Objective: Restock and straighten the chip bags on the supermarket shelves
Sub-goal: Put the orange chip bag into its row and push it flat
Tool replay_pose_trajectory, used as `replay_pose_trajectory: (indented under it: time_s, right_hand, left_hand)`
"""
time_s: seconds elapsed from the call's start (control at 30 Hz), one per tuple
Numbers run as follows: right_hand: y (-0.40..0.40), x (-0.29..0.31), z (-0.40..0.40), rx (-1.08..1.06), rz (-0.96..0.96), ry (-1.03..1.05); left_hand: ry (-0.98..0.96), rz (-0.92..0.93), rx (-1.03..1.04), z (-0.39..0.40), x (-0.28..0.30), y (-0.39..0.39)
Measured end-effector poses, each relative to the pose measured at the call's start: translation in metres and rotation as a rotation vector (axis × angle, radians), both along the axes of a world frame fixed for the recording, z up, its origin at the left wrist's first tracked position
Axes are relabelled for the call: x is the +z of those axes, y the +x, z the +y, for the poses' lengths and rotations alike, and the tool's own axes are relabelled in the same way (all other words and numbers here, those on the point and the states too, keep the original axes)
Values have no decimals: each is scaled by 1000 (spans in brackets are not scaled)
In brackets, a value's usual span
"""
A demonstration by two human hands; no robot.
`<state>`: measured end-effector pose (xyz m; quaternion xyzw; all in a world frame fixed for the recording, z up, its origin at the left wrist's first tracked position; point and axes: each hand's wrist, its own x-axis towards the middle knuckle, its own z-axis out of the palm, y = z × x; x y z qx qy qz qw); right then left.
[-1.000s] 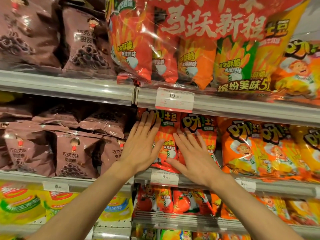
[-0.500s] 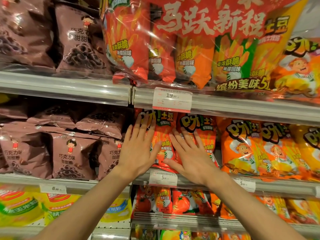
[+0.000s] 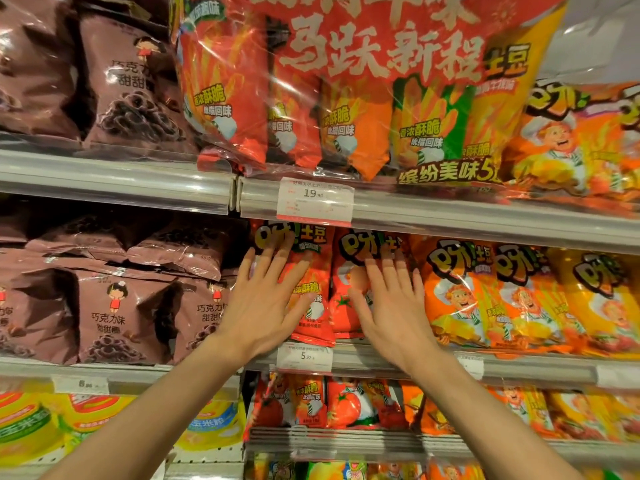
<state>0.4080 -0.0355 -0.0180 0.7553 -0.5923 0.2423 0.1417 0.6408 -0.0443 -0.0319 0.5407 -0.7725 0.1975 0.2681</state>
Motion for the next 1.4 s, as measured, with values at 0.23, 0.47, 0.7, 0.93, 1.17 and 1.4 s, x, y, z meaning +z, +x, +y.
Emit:
replay_pose_trajectory:
  time_s: [0.23,0.47,0.7,0.93,1.17,1.4]
  right_hand:
    - [20,-12,-18,-43,47,26]
    - [-3,-14,-26,-44,96,24]
    - [4,-16,-22,-57,88,29]
    - [8,-18,-21,-66,80,37]
    - [2,-12,-21,35,-25,96]
    - [-14,1,12,109,-175,17]
  left_hand:
    - [-15,-46,24,-9,-5,-10]
    - [-21,-62,118,-9,-4,-20]
    - [-40,-88,172,-8,-4,-30]
    - [-34,-106,168,-8,-6,-29]
    - [18,-67,114,-2,1,-27]
    - [-17,107,23,15,8,-32]
